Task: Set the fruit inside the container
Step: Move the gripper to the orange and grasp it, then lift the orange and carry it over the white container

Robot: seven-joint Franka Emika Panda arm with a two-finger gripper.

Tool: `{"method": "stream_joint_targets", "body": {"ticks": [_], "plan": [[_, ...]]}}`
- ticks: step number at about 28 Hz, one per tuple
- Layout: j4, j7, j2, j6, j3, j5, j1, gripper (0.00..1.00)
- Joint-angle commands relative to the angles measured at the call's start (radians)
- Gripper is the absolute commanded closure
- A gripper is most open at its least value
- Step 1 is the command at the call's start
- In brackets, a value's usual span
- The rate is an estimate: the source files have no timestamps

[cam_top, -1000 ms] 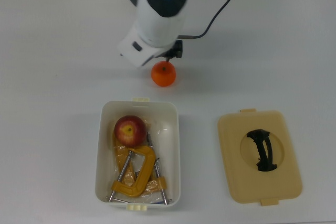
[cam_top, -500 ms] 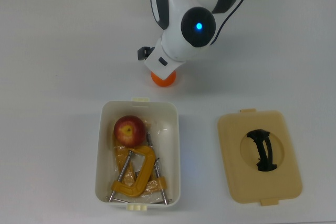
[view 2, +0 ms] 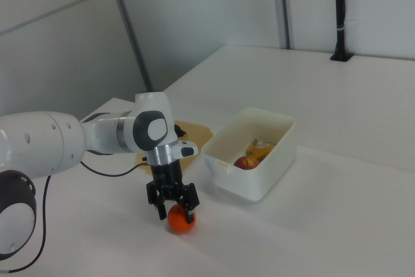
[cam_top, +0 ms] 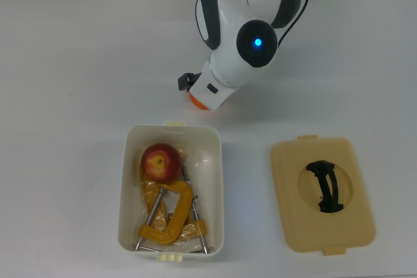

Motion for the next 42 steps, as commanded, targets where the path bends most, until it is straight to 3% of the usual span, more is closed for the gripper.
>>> {"method": "stream_joint_targets", "body": {"ticks": [1, 4, 5, 7, 8, 14, 17, 26, 36, 42], "plan": [[-0.001, -0.006, 0.006, 0.028, -0.004, -0.048, 0.006, 0.35], [-0.001, -0.009, 0.004, 0.026, -0.004, -0.048, 0.006, 0.64], [-0.001, -0.015, 0.004, 0.024, -0.004, -0.048, 0.004, 0.83], [0.002, -0.027, -0.002, 0.02, -0.004, -0.048, 0.003, 0.98], [0.002, -0.032, -0.006, 0.018, -0.004, -0.045, 0.001, 1.0], [0.01, -0.044, -0.066, -0.005, -0.006, -0.034, -0.008, 1.0], [0.054, -0.056, -0.097, -0.038, -0.009, -0.013, -0.028, 1.0], [0.197, -0.05, -0.095, -0.029, -0.019, 0.05, -0.092, 1.0], [0.203, 0.019, -0.063, 0.305, -0.021, 0.063, -0.125, 0.98], [0.2, 0.055, -0.028, 0.426, -0.021, 0.061, -0.14, 0.94]]}}
